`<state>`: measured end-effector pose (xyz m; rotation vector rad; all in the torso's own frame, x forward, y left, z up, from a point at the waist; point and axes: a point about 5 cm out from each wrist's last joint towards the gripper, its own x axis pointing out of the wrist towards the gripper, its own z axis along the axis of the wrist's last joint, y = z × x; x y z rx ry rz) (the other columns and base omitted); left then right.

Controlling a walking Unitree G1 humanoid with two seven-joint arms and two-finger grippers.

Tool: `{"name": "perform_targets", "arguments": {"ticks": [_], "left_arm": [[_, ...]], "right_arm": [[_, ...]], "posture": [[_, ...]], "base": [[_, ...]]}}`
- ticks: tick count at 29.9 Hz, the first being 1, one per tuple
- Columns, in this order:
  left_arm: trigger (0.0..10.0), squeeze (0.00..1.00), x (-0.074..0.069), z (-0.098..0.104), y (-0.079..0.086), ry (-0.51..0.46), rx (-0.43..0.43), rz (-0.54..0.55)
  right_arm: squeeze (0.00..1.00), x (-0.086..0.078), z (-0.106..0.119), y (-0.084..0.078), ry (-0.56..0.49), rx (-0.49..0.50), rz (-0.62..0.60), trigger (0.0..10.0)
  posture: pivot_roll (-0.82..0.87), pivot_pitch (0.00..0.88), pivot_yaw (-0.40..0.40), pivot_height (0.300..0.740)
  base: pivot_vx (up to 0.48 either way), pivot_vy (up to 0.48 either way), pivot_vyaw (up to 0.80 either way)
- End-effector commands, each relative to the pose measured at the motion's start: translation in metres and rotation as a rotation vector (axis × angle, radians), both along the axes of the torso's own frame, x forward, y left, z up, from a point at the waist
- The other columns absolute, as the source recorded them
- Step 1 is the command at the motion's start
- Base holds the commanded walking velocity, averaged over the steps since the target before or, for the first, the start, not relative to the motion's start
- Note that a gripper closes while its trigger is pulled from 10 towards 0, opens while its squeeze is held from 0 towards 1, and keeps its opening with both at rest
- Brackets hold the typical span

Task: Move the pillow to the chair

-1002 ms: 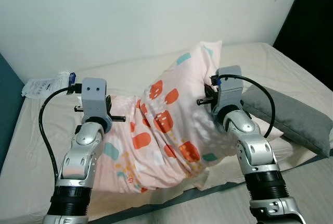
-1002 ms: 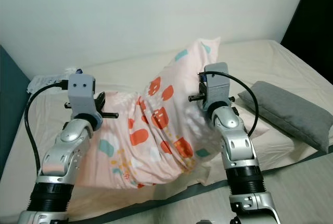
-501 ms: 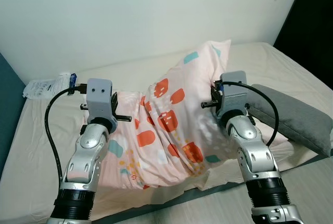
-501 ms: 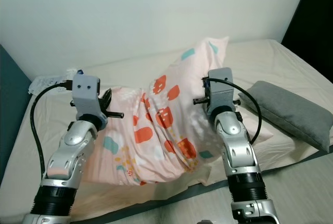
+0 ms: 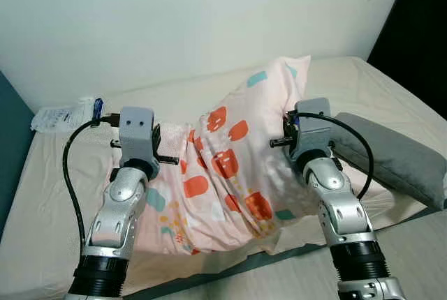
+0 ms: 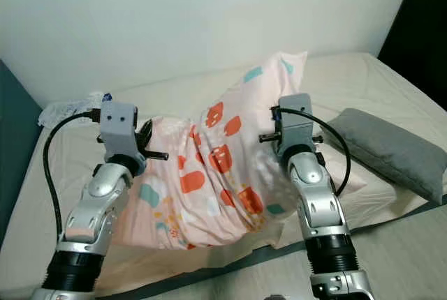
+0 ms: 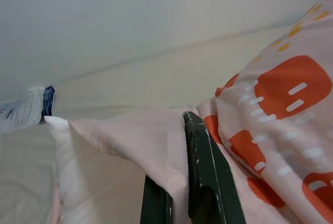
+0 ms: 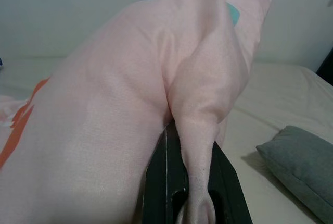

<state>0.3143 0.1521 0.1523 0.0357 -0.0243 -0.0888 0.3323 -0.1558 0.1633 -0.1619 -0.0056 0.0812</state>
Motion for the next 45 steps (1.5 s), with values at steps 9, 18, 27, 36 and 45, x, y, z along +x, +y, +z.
{"name": "perform_targets", "arguments": {"ticks": [9,18,27,36,45], "left_arm": [[10.0,0.0,-0.0006,0.0071,0.0002,-0.042,0.019,0.002],[10.0,0.0,-0.0011,0.008,0.0016,-0.046,0.017,0.006],[10.0,0.0,-0.0015,0.008,0.0051,-0.045,0.015,0.023],[10.0,0.0,-0.0013,0.0075,0.0066,-0.043,0.014,0.031],[10.0,0.0,-0.0015,0.0057,0.0087,-0.039,0.009,0.042]], "right_arm": [[0.0,-0.0009,0.0142,0.0051,-0.079,0.008,0.027,10.0],[0.0,-0.0009,0.014,0.006,-0.079,0.014,0.028,10.0],[0.0,0.0001,0.0152,0.0067,-0.082,0.018,0.034,10.0],[0.0,0.0002,0.0147,0.0068,-0.078,0.016,0.038,10.0],[0.0,0.0011,0.0154,0.0069,-0.077,0.016,0.044,10.0]], "posture": [[0.0,0.075,0.021,0.74],[0.0,0.076,0.021,0.74],[0.0,0.076,0.02,0.74],[0.0,0.076,0.017,0.74],[0.0,0.077,0.011,0.74]], "base": [[0.0,0.0,-0.8],[0.0,0.0,-0.8],[0.0,0.0,-0.8],[0.0,0.0,-0.8],[0.0,0.0,-0.8]]}}
